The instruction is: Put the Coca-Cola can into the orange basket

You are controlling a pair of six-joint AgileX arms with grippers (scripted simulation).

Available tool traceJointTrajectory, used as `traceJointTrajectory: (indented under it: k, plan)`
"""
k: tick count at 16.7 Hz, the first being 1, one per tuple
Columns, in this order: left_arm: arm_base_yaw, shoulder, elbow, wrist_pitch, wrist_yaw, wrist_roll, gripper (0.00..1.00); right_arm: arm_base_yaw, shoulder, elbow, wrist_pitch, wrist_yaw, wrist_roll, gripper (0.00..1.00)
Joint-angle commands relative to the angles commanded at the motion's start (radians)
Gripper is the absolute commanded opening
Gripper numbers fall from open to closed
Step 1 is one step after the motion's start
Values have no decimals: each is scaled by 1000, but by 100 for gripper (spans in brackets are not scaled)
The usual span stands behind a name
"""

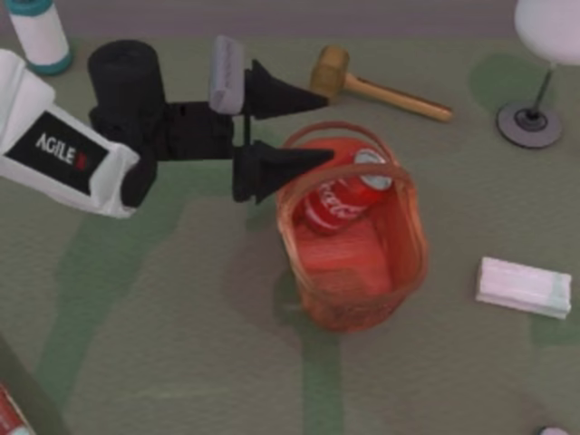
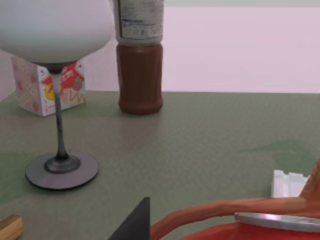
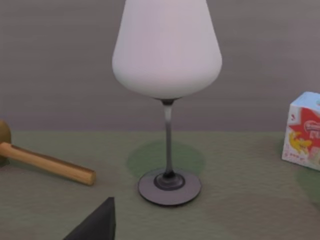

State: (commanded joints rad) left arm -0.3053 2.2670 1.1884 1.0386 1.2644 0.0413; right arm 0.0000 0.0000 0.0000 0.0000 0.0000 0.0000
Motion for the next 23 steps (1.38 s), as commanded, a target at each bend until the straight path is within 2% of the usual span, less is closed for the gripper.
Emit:
traceJointTrajectory:
  k: [10,13,17,23]
  plan:
    - [-4,-1,0,0,0,0,100,0,0,0,0,0,0,100]
    - [9,-57,-36,-40,-39,-21,100,30,61,62,-57,-6,-41,100]
    - [55,-280,-152,-163,-180,-73,100,116,290,292,-237,-14,-170,100]
    - [154,-871,-403,-405,-504,-122,100,280,884,887,-642,-4,-451,100]
